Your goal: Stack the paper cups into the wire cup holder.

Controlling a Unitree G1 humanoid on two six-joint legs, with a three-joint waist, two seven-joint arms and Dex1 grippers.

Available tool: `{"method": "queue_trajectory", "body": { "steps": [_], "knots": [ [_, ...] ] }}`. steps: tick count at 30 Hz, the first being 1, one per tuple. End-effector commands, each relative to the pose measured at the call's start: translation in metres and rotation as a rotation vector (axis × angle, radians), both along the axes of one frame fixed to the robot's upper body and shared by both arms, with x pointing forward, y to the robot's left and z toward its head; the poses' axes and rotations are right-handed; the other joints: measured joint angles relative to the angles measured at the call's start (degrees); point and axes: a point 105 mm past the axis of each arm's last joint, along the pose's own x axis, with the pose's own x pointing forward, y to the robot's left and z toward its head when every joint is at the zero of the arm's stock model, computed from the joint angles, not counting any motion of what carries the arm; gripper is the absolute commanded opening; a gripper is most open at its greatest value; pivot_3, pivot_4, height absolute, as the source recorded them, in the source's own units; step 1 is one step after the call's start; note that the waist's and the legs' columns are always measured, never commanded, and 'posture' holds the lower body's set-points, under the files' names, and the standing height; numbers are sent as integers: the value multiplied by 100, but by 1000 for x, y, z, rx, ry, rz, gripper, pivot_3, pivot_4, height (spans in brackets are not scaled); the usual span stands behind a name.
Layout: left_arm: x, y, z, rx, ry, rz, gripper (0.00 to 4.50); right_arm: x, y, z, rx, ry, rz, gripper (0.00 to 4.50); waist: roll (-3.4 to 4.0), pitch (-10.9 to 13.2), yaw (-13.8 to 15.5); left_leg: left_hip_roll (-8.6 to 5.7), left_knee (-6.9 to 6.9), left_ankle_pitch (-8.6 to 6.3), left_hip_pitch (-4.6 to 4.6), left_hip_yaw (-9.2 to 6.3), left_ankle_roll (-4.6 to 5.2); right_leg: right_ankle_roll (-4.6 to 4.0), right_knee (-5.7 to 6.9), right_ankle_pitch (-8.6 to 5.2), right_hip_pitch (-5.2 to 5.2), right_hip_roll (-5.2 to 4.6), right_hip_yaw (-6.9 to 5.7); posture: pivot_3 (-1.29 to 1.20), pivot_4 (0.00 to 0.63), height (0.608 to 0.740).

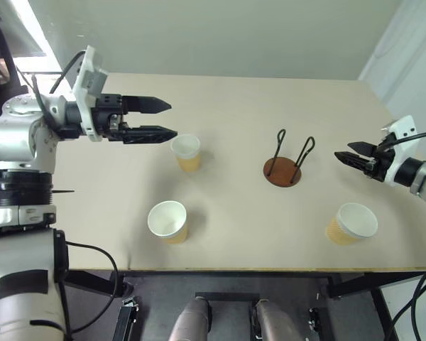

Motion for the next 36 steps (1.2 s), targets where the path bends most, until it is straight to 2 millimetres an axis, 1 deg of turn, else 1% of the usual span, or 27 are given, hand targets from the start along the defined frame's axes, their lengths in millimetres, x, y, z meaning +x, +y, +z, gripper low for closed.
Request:
{"method": "queue_trajectory", "body": {
  "steps": [1,6,11,16,20,23,29,32,34,36],
  "knots": [
    [-3,1,23,-12,-84,0,4500,-2,0,16,-24,-50,7,2328,0,0,1,0,0,0,0,0,0,0,0,0,0,0,0,0,150,740],
    [-2,-2,26,-16,-91,-4,4500,-4,-1,14,-22,-45,3,2328,0,0,-1,0,0,0,-1,0,0,0,-1,0,0,0,0,0,150,740],
    [0,-4,26,-33,-100,-7,4500,-6,-3,7,-38,-17,1,2328,0,0,1,0,0,0,-2,0,0,1,-1,0,-1,0,0,0,150,740],
    [2,-5,23,-42,-96,-13,4500,-18,4,-2,-93,41,55,2328,0,0,5,0,-1,0,-4,0,0,4,-2,-1,-1,-1,0,0,150,740],
    [3,-7,21,-41,-91,-23,4500,-28,8,-5,-96,112,109,2328,0,0,4,0,0,0,-5,3,0,4,-2,-2,-2,-1,0,0,150,740],
    [3,-6,22,-40,-92,-23,4500,-31,12,-7,-105,143,134,2328,0,0,2,0,1,1,-4,4,-1,-2,-2,-9,-1,0,1,0,150,740],
    [5,-6,23,-43,-96,-21,4500,-20,28,-17,-129,163,163,2328,0,0,-3,0,8,2,-5,4,2,-1,-1,-8,-1,1,2,0,150,740],
    [5,-6,24,-43,-98,-21,4500,-12,33,-20,-141,155,171,2328,0,0,-8,-1,10,5,-6,5,6,14,-1,1,-1,1,4,0,150,740],
    [4,-6,24,-43,-99,-23,4500,-5,37,-20,-145,146,168,2328,0,0,-6,-1,11,5,-6,4,7,39,-1,16,-1,0,4,0,150,740],
    [3,-6,24,-43,-97,-24,4500,1,38,-22,-172,136,167,2328,0,0,-6,0,12,5,-6,3,7,39,-1,16,-1,0,4,0,150,740]
  ]
}}
